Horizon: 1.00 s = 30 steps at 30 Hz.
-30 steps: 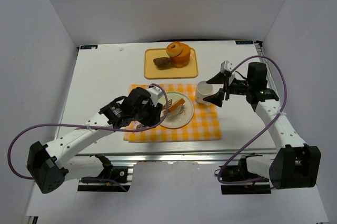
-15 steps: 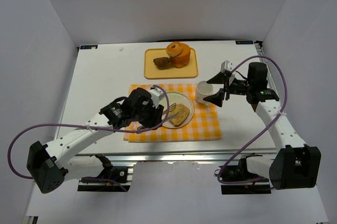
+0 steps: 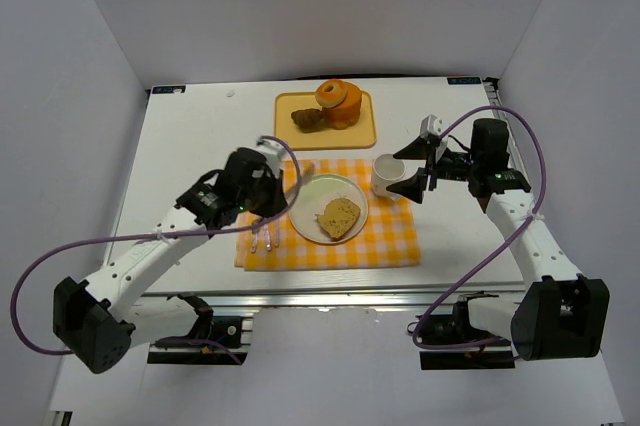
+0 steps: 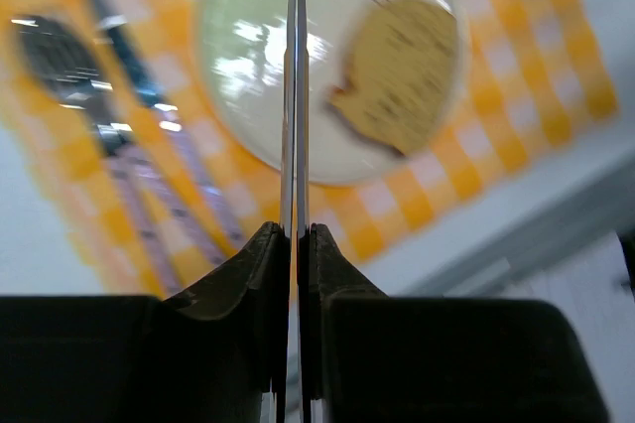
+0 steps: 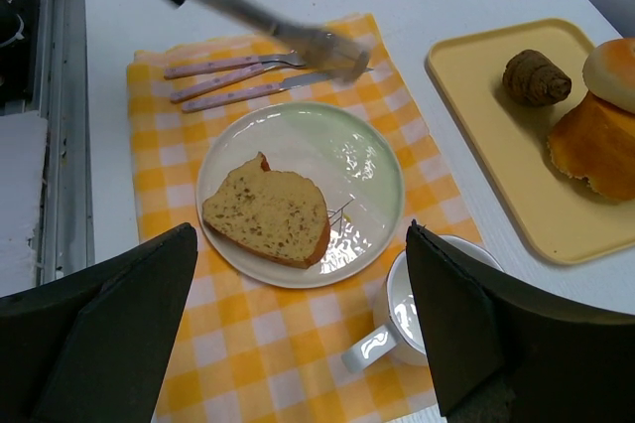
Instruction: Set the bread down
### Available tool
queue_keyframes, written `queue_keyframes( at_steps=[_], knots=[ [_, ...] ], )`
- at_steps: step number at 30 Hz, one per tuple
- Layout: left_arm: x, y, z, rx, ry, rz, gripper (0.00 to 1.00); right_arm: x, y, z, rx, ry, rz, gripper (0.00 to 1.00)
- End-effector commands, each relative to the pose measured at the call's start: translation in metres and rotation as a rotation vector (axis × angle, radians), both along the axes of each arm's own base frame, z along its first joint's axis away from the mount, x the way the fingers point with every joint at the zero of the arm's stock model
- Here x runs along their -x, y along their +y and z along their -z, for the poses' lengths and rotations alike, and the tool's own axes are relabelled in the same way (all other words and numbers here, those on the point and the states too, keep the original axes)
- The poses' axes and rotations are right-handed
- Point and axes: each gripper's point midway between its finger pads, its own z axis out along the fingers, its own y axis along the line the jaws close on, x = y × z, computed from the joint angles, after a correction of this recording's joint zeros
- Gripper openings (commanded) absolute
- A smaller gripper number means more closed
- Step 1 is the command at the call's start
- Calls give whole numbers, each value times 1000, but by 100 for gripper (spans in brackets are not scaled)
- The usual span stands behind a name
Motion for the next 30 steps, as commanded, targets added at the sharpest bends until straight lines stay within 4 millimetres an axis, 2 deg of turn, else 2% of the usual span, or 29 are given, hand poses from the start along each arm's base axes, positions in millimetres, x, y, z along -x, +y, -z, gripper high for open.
queue_keyframes(
  at_steps=[1, 3, 4, 6, 7, 11, 13, 14, 24, 28, 30],
  knots=[
    [-51, 72, -22, -56, -138, -260, 24, 4, 0, -6, -12, -24, -23, 89],
    [-66, 101, -17, -79, -168, -334, 25, 4, 1, -5, -14, -21, -26, 89],
    [-77, 123, -9, -103, -188, -385, 29, 4, 1, -5, -14, -20, -27, 90],
    [-87, 142, 3, -133, -200, -422, 33, 3, 1, -5, -14, -16, -27, 89],
    [-96, 159, 16, -151, -196, -461, 39, 3, 1, -6, -14, -16, -27, 89],
    [-113, 195, 55, -185, -166, -522, 54, 2, 1, -8, -3, -24, -32, 89],
    [-121, 203, 73, -187, -156, -525, 56, 1, 0, -8, -1, -23, -30, 89],
    [-122, 215, 82, -193, -141, -548, 58, 1, 0, -8, -2, -20, -29, 89],
    [-131, 234, 131, -202, -43, -577, 71, -3, -1, -6, 13, -4, -7, 89],
    [-131, 236, 128, -178, -45, -596, 83, -11, -4, -7, 19, 55, 52, 89],
    [-133, 237, 120, -169, -68, -602, 88, -25, -8, -9, 29, 78, 128, 89]
  ],
)
